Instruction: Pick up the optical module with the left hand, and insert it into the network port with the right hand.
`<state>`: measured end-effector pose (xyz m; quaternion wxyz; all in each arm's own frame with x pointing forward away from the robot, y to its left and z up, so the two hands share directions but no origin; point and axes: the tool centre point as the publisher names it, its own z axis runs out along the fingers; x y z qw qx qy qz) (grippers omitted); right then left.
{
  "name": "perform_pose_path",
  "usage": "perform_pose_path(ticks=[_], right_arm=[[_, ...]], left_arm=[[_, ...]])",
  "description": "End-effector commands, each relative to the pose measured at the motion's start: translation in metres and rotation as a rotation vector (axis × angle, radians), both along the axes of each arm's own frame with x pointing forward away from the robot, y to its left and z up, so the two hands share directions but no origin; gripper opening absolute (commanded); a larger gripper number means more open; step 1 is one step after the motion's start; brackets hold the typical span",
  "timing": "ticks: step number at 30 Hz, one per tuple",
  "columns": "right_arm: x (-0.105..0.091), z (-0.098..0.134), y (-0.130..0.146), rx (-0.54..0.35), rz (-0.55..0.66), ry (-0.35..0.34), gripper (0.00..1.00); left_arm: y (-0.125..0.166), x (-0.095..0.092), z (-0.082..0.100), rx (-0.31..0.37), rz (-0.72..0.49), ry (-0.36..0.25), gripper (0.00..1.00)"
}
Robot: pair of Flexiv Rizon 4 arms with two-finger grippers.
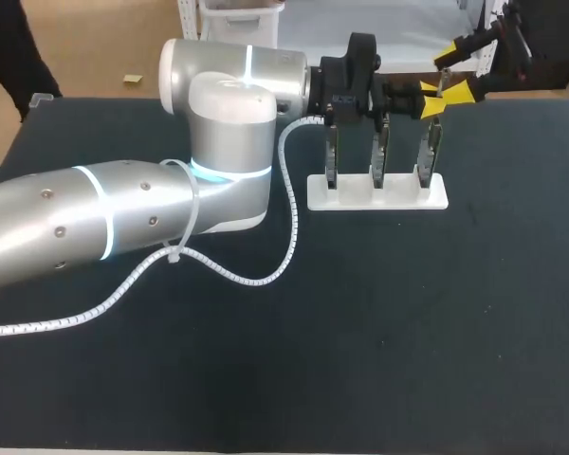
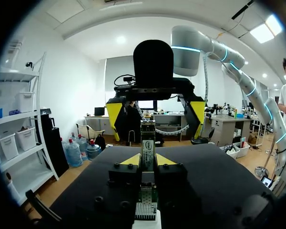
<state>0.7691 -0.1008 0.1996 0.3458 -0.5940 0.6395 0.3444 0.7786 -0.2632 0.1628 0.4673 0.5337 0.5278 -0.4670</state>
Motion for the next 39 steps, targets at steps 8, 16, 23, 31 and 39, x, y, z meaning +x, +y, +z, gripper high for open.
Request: perform_pose_path(ticks=[8, 16, 23, 31, 39], right_arm=[[0.0009, -0.0011, -0.0005, 0.002, -0.007, -0.006, 0.00], [0.0011, -0.0020, 0.0012, 0.005, -0.003, -0.003, 0.00], [0.0012, -0.0021, 0.0019, 0.005, 0.000, -0.003, 0.00], [0.0011, -0.0022, 0.0015, 0.002, -0.001, -0.006, 0.00], [0.0049, 0.0007, -0.0019, 0.005, -0.007, -0.015, 0.00]], left_arm=[[0.0008, -0.0018, 0.0008, 0.002, 0.005, 0.000, 0.00], [0.0008, -0.0018, 0.0008, 0.002, 0.005, 0.000, 0.00], [0.0008, -0.0018, 0.0008, 0.002, 0.005, 0.000, 1.00], [0.0008, -0.0018, 0.0008, 0.002, 0.005, 0.000, 1.00], [0.0034, -0.0027, 0.0024, 0.053, 0.009, 0.006, 1.00]])
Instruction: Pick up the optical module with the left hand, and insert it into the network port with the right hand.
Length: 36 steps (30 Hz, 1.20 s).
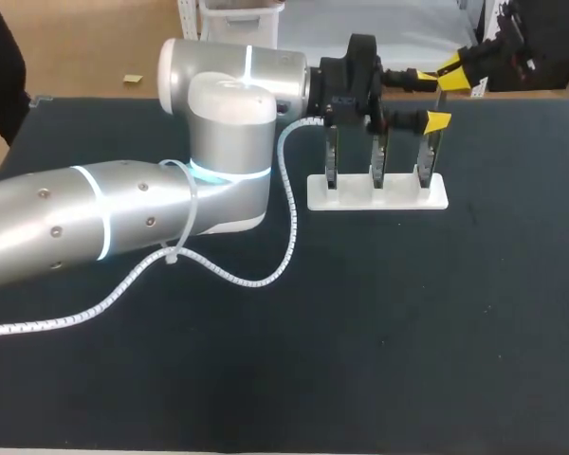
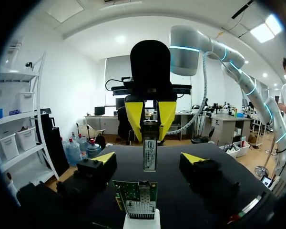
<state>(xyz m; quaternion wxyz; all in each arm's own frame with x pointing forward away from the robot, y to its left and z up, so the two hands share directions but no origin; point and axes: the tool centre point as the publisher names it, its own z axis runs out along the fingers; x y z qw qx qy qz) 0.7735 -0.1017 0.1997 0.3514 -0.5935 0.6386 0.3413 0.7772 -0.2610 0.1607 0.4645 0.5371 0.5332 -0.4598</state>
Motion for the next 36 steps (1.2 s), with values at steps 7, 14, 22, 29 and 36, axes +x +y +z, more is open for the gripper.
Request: perform_pose_path(ticks=[7, 14, 22, 29, 36], right_arm=[[0.004, 0.001, -0.002, 0.008, -0.006, -0.009, 0.00], [0.005, -0.001, -0.001, 0.014, -0.005, -0.007, 0.00], [0.005, -0.001, 0.001, 0.021, -0.007, -0.008, 0.00], [0.004, -0.002, 0.000, 0.022, -0.012, -0.010, 0.00], [0.004, -0.001, 0.000, 0.019, -0.011, -0.011, 0.00]], left_arm=[[0.006, -0.003, 0.005, 0.153, 0.000, -0.026, 1.00], [0.013, 0.000, -0.007, 0.274, -0.002, 0.043, 1.00], [0.015, -0.001, -0.012, 0.425, 0.013, 0.039, 1.00], [0.016, -0.004, -0.025, 0.437, -0.010, 0.090, 1.00], [0.019, -0.005, -0.030, 0.481, -0.017, 0.093, 1.00]])
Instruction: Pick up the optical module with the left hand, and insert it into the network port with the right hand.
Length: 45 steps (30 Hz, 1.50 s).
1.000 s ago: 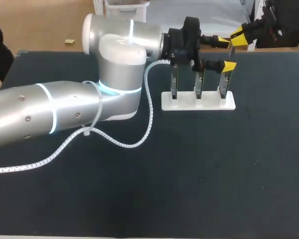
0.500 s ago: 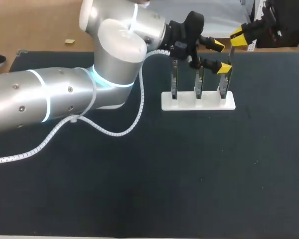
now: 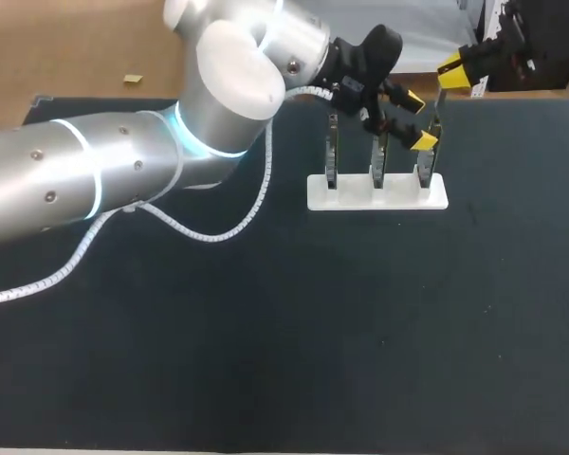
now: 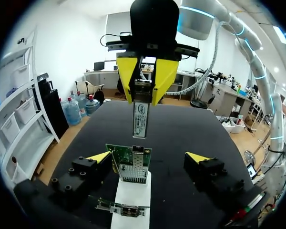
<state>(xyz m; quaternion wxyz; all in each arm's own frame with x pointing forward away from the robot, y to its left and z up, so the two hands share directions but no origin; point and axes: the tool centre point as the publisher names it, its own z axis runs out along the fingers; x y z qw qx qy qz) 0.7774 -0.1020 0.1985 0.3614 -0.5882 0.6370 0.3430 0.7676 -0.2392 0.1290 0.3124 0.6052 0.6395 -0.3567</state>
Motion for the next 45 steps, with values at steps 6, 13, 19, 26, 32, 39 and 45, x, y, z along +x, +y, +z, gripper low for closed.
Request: perform_pose_path(ticks=[6, 13, 19, 26, 32, 39, 45], right_arm=[[-0.001, 0.000, 0.001, 0.001, -0.003, -0.005, 0.00], [-0.002, 0.000, 0.001, -0.001, -0.008, -0.006, 0.00], [-0.002, 0.000, 0.000, -0.002, -0.008, -0.006, 0.00], [-0.003, 0.000, 0.000, -0.004, -0.010, -0.005, 0.00], [-0.003, -0.001, -0.003, -0.006, -0.015, 0.001, 0.00], [-0.002, -0.001, -0.003, -0.005, -0.015, 0.000, 0.00], [-0.002, -0.001, -0.004, -0.006, -0.017, -0.001, 0.00]], left_arm=[[-0.003, 0.004, -0.002, 0.077, -0.031, -0.006, 1.00], [-0.001, 0.001, -0.008, 0.129, -0.041, -0.020, 1.00], [0.001, 0.002, -0.011, 0.140, -0.038, -0.016, 1.00], [0.003, 0.004, -0.015, 0.160, -0.046, -0.011, 1.00], [0.003, 0.007, -0.016, 0.164, -0.037, -0.016, 1.00], [0.000, 0.008, -0.018, 0.168, -0.043, -0.015, 1.00], [0.000, 0.009, -0.020, 0.183, -0.052, -0.009, 1.00]])
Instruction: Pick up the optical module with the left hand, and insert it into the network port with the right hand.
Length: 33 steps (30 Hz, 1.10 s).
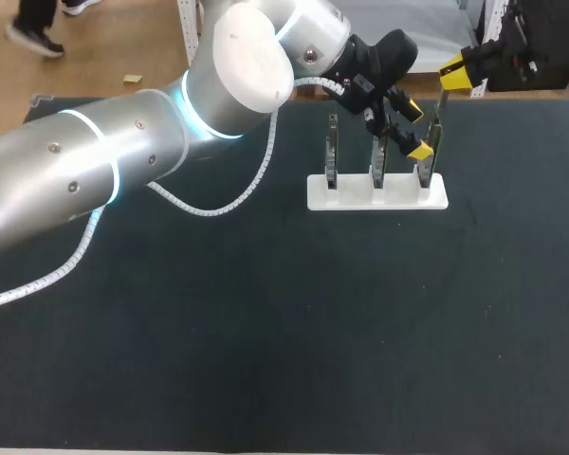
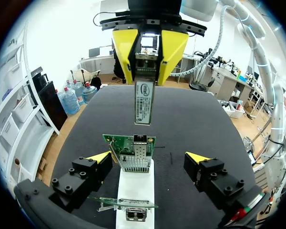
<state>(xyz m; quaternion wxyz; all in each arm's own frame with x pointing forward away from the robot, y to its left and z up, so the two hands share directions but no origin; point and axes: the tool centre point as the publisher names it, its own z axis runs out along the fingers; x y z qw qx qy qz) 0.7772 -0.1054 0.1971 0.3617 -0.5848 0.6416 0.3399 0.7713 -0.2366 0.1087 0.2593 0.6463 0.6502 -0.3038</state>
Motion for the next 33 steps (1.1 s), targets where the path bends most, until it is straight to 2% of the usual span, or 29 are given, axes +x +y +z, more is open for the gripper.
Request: perform_pose_path(ticks=[1, 33], right_arm=[[-0.0019, 0.0006, -0.0007, -0.002, -0.005, -0.003, 0.00], [-0.0006, -0.0037, -0.0016, -0.011, 0.012, -0.005, 0.00]], left_arm=[[-0.0027, 0.0052, -0.0004, 0.007, 0.000, 0.021, 1.00], [0.0000, 0.0011, -0.0045, 0.034, -0.007, 0.020, 1.00]])
